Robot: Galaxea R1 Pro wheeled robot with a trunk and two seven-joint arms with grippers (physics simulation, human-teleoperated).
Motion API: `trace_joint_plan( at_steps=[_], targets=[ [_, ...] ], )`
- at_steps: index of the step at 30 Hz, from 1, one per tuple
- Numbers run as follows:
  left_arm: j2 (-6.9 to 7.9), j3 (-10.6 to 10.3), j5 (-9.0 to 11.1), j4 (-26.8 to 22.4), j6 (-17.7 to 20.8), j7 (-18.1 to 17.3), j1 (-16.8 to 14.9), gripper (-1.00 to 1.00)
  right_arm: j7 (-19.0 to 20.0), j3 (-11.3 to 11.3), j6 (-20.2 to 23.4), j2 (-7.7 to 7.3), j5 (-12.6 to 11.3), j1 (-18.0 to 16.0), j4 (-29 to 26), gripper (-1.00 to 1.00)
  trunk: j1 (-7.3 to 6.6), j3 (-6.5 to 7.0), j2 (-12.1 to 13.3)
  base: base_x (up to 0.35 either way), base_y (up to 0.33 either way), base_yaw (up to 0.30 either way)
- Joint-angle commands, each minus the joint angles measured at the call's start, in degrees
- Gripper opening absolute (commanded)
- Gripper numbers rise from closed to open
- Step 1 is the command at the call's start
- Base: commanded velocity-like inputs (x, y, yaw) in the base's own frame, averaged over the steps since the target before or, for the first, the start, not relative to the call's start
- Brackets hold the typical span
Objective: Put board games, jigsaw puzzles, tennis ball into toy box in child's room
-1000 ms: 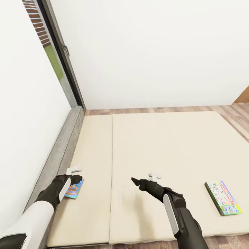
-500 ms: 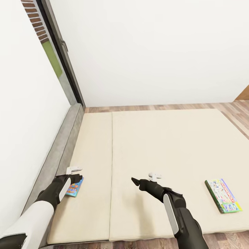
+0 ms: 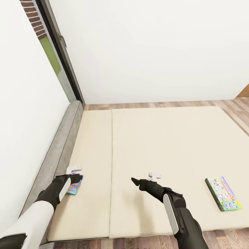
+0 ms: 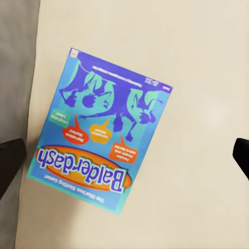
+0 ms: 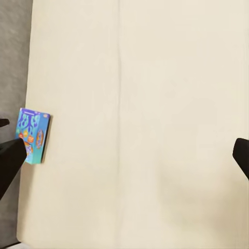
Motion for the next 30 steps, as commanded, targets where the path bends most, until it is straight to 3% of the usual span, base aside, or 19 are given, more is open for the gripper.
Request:
trace_joint_plan(
  at_steps=[1, 19, 23, 30],
  targets=[
    [0.00, 0.01, 0.36, -0.11, 0.31, 0.25, -0.01, 1.00, 0.09, -0.17, 0.47, 0.06, -0.43, -0.03, -0.07, 1.00, 0.00, -0.14, -0.04, 0.000, 0.000, 0.000],
    [0.09, 0.12, 0.36, -0.12, 0.22, 0.17, -0.01, 1.00, 0.19, 0.00, 0.47, 0.06, -0.34, -0.03, -0.48, 1.00, 0.00, -1.84, -0.04, 0.000, 0.000, 0.000],
    [0.08, 1.02, 0.54, -0.16, 0.43, 0.31, -0.12, 1.00, 0.12, 0.00, 0.47, 0.06, -0.05, -0.03, -0.49, 1.00, 0.00, -2.21, -0.04, 0.000, 0.000, 0.000],
    [0.12, 2.30, 0.78, -0.31, 0.78, 0.70, -3.41, 1.00, 0.18, 0.05, 0.47, 0.06, 0.23, -0.03, -0.61, 1.00, 0.00, -2.87, -0.04, 0.000, 0.000, 0.000]
  ],
)
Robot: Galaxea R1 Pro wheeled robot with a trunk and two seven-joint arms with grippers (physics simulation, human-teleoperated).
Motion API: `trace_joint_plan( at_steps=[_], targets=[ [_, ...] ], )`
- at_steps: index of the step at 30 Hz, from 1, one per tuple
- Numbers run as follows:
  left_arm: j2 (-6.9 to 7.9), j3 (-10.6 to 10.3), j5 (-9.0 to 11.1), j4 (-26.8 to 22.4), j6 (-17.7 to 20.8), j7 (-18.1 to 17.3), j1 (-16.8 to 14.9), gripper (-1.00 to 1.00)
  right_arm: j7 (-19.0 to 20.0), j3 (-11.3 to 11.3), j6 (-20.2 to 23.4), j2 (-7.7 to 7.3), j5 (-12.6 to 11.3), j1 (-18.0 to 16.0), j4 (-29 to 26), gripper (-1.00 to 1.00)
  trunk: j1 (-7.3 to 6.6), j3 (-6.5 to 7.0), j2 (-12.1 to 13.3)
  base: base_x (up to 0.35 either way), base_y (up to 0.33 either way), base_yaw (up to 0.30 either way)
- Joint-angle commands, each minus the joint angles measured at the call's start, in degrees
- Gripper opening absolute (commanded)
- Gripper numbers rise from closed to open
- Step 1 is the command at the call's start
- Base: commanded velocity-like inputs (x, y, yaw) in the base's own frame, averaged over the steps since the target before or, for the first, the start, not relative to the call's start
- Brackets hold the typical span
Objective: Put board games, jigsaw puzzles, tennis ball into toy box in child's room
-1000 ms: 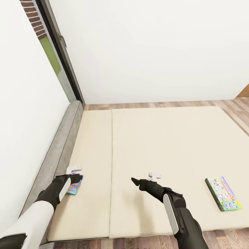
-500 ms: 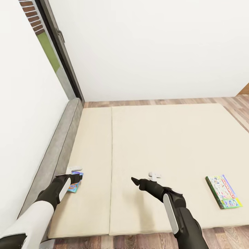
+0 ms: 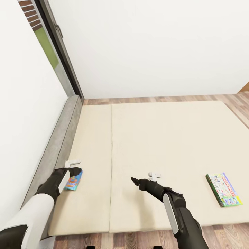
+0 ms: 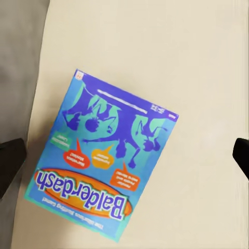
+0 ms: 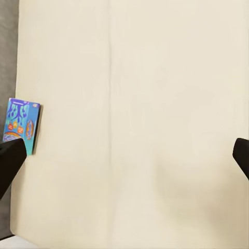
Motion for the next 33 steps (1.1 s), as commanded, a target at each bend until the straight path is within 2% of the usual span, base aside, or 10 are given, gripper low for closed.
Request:
trace_joint_plan(
  at_steps=[1, 4, 9, 13, 29, 33],
  targets=[
    [0.08, 0.10, 0.38, -0.10, 0.32, 0.29, -0.72, 1.00, 0.06, -0.12, 0.49, 0.06, -0.48, -0.03, -0.07, 1.00, 0.01, -0.14, -0.04, 0.000, 0.000, 0.000],
    [0.22, 0.20, 0.38, -0.07, 0.25, 0.36, -1.56, 1.00, 0.06, 0.95, 0.49, 0.06, -0.41, -0.03, -0.17, 1.00, 0.01, -0.42, -0.04, 0.000, 0.000, 0.000],
    [0.46, 0.25, 0.37, -0.10, -0.08, 0.41, -2.88, 1.00, -0.18, 6.27, 0.36, 0.06, -0.30, -0.03, -0.26, 1.00, 0.01, -0.90, -0.04, 0.000, 0.000, 0.000],
    [0.55, 0.26, 0.35, -0.11, -0.25, 0.41, -4.37, 1.00, -0.22, 8.10, 0.32, 0.06, -0.28, -0.03, -0.28, 1.00, 0.01, -1.27, -0.04, 0.000, 0.000, 0.000],
    [0.49, 0.38, 0.42, 0.00, -2.70, 0.43, -4.97, 1.00, -0.12, 9.02, 0.37, 0.06, -0.35, -0.03, -0.65, 1.00, 0.01, -2.78, -0.04, 0.000, 0.000, 0.000],
    [0.49, 1.74, 0.41, 0.10, -3.35, 0.43, -4.97, 1.00, -0.11, 9.12, 0.49, 0.06, -0.36, -0.03, -1.68, 1.00, 0.01, -3.15, -0.04, 0.000, 0.000, 0.000]
  ],
)
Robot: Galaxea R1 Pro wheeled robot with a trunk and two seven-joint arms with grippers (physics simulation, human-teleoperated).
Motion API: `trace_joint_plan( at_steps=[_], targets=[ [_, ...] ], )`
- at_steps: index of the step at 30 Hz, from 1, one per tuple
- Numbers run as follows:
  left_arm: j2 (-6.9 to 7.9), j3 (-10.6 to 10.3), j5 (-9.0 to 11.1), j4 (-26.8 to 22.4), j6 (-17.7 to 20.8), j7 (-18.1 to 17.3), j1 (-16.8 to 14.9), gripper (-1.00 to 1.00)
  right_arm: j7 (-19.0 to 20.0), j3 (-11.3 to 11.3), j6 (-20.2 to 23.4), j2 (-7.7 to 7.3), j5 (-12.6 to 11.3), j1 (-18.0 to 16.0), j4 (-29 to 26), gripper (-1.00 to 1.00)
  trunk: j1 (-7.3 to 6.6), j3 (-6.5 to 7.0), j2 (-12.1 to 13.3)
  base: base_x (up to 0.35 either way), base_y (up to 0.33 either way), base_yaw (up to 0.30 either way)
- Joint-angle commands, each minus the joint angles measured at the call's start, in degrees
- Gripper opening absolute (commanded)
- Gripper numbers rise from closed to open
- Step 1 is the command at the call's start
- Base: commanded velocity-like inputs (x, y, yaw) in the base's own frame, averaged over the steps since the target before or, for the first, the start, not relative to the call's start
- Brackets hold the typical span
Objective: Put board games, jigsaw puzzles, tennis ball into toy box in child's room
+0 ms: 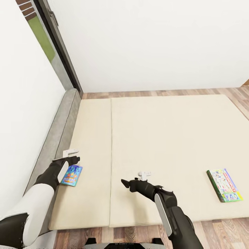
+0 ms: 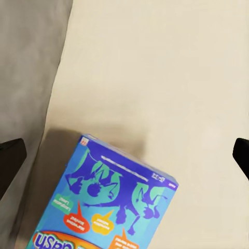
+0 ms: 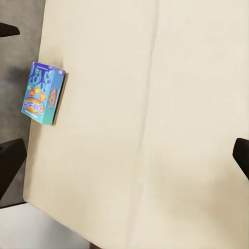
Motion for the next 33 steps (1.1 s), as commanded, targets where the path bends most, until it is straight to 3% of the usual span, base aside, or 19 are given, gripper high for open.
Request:
trace_joint_plan(
  at_steps=[1, 8, 15, 33],
  targets=[
    [-0.01, 1.13, 0.42, -0.06, 0.18, 0.25, -0.01, 1.00, -0.14, 0.00, 0.49, 0.01, -0.58, -0.02, -0.32, 1.00, 0.01, -0.14, -0.04, 0.000, 0.000, 0.000],
    [-0.01, 6.89, 0.51, 0.03, -0.08, 0.20, -0.01, 1.00, -0.11, 0.04, 0.60, 0.01, -0.59, -0.02, -0.72, 1.00, 0.01, -0.80, -0.04, 0.000, 0.000, 0.000],
    [-0.04, 9.89, 0.57, 0.22, -0.18, 0.18, -0.01, 1.00, -0.06, 0.04, 0.58, 0.01, -0.59, -0.02, -0.77, 1.00, 0.01, -1.45, -0.04, 0.000, 0.000, 0.000],
    [-0.53, 11.10, 0.59, 0.31, -1.15, 0.25, -0.01, 1.00, -0.05, 0.04, 0.56, 0.01, -0.59, -0.02, -0.85, 1.00, 0.01, -3.15, -0.04, 0.000, 0.000, 0.000]
  ],
)
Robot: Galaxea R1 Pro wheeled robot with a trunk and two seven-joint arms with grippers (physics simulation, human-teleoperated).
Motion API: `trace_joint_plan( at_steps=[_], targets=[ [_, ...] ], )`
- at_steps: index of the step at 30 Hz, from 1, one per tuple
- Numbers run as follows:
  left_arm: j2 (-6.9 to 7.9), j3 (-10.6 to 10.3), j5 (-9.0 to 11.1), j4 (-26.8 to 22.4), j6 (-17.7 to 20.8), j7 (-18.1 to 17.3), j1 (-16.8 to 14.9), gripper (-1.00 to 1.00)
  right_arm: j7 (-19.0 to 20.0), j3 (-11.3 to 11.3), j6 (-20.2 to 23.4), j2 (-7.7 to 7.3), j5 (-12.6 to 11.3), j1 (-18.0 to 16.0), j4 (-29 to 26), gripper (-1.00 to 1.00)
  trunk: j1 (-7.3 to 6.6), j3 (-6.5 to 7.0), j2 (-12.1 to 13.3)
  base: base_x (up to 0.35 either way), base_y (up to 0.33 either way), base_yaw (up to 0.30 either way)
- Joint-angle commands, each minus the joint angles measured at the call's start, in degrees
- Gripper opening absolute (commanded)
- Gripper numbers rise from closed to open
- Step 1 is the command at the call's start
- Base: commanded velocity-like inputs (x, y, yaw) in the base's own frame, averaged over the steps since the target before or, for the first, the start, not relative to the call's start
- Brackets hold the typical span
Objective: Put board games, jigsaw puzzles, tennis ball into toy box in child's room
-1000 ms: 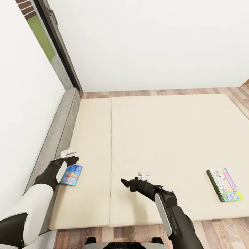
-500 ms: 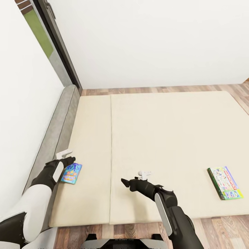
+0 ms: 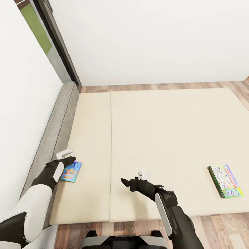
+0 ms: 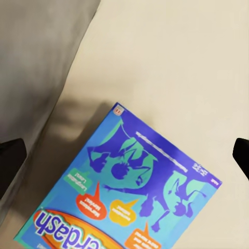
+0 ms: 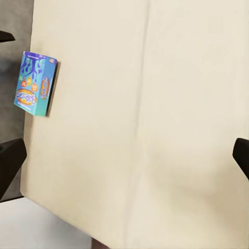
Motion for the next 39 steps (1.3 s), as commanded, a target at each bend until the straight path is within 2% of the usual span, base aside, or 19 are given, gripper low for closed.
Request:
trace_joint_plan(
  at_steps=[1, 11, 19, 32, 39],
  targets=[
    [-0.01, 0.02, 0.42, -0.09, 0.26, 0.24, -0.01, 1.00, -0.14, -0.03, 0.49, 0.01, -0.59, -0.02, -0.06, 1.00, 0.01, -0.13, -0.04, 0.000, 0.000, 0.000],
    [-0.02, 0.03, 0.43, -0.08, 0.17, 0.24, -0.01, 1.00, -0.03, -0.20, 0.54, 0.01, -0.82, -0.02, -0.25, 1.00, 0.01, -1.08, -0.04, 0.000, 0.000, 0.000],
    [-0.02, 0.03, 0.43, -0.09, 0.11, 0.24, -0.01, 1.00, 0.10, -0.22, 0.41, 0.01, -1.24, 0.34, -3.58, 1.00, 0.01, -1.77, -0.04, 0.000, 0.000, 0.000],
    [-0.02, 0.05, 0.35, -0.09, -0.02, 0.23, -0.01, 1.00, 0.22, -0.15, 1.20, 0.01, -1.41, 0.51, -6.31, 1.00, 0.01, -1.90, -0.04, 0.000, 0.000, 0.000],
    [-0.01, 0.10, 0.35, -0.09, -0.20, 0.16, -0.01, 1.00, 0.73, 0.10, 1.81, 0.01, -1.60, 0.29, -11.70, 1.00, 0.01, -1.90, -0.04, 0.000, 0.000, 0.000]
  ],
)
